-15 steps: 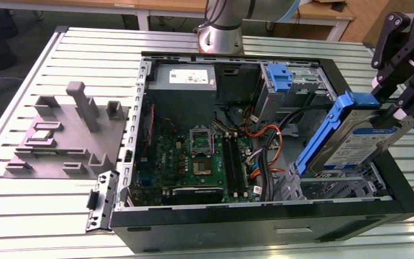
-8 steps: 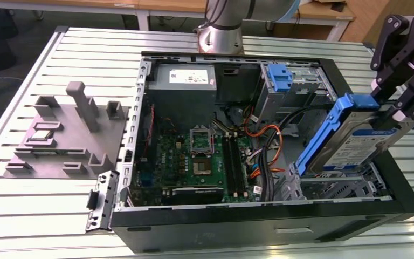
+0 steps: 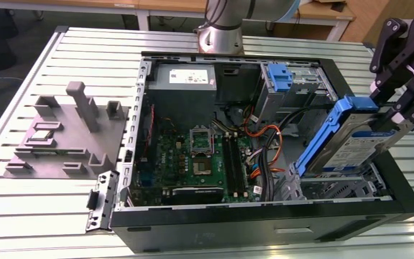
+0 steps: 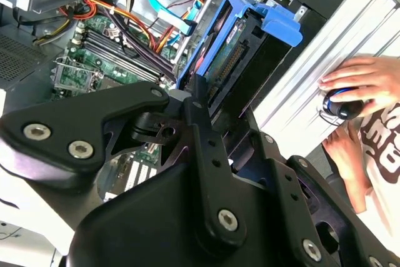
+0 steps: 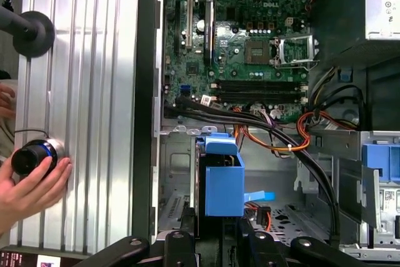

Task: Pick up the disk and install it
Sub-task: 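Insert the disk into the insertion slot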

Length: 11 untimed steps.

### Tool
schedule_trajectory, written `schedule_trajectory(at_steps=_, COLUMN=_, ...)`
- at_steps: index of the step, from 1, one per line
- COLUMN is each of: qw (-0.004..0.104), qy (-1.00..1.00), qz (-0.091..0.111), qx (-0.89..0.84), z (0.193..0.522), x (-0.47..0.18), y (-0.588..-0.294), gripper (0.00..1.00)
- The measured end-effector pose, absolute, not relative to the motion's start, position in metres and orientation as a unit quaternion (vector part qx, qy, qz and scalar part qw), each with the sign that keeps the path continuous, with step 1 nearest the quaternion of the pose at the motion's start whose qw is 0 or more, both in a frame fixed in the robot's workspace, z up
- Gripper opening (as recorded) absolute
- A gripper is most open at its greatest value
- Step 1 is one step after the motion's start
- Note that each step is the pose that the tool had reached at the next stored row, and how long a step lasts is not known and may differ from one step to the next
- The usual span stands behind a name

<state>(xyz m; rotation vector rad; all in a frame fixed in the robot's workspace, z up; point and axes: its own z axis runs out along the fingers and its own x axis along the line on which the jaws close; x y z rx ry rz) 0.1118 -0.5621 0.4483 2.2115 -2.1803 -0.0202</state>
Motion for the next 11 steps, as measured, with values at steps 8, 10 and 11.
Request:
schedule_trajectory(at_steps=8, qw=0.018, qy=-0.702, qz=-0.007, qx=0.712, z=0.4459, x=0.112, y=-0.5621, gripper=0.35)
schedule_trajectory(at_steps=10, qw=0.018, qy=-0.702, qz=-0.006, qx=0.712, z=0.4437, x=0.1122, y=-0.5621, gripper=0.35)
schedule_trajectory(at_steps=11, qw=0.018, qy=-0.702, qz=-0.006, qx=0.712, z=0.4425, x=0.1123, y=-0.562, gripper=0.35)
